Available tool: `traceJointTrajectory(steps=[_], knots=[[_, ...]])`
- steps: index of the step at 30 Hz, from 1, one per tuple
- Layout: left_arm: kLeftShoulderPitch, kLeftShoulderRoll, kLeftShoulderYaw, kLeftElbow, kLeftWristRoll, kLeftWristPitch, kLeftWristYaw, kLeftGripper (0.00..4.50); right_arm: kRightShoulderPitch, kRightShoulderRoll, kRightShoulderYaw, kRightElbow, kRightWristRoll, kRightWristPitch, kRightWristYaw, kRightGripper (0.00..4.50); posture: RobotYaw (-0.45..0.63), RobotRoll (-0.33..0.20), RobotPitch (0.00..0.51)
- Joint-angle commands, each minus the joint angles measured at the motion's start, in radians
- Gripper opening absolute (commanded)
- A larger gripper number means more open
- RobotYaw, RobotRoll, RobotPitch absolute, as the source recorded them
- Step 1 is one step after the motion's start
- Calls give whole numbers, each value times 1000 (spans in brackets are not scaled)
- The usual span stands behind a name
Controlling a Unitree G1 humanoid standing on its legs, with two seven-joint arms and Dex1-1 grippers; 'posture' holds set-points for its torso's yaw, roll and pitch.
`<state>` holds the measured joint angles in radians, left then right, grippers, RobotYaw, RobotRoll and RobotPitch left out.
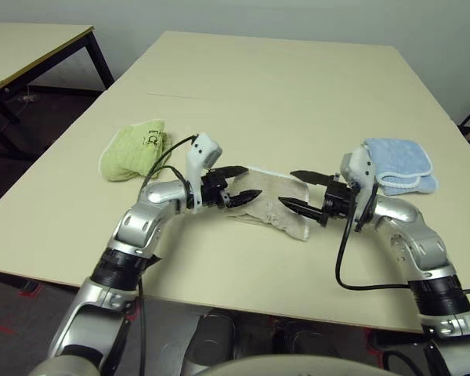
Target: Fold the towel and set it aside.
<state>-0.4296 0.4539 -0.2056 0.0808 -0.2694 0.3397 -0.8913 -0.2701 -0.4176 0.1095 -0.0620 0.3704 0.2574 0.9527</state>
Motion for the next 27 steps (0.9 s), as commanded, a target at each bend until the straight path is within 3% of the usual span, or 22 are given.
traceJointTrajectory(steps=[1, 4, 11, 18, 22, 27], knots=[[11, -9, -10, 38, 23, -14, -5, 996, -1, 17, 30, 31, -32, -26, -11, 1183, 149, 0, 83], [12, -13, -11, 54, 31, -15, -2, 0, -12, 32, 47, 60, -51, -41, -15, 16, 151, 0, 82], [29, -20, -13, 67, 46, -2, 4, 0, -19, 50, 77, 135, -92, -60, -19, 16, 158, 0, 85], [75, -29, -38, 153, 109, -50, 16, 0, 11, 27, 143, 304, -216, -84, -43, 16, 156, 0, 86], [70, -31, -18, 120, 92, -43, 6, 0, 1, 53, 101, 263, -139, -57, -15, 16, 153, 0, 85], [3, -39, 48, 18, 5, 33, -1, 0, -74, 86, -44, 200, 34, 12, -20, 16, 148, 0, 87]])
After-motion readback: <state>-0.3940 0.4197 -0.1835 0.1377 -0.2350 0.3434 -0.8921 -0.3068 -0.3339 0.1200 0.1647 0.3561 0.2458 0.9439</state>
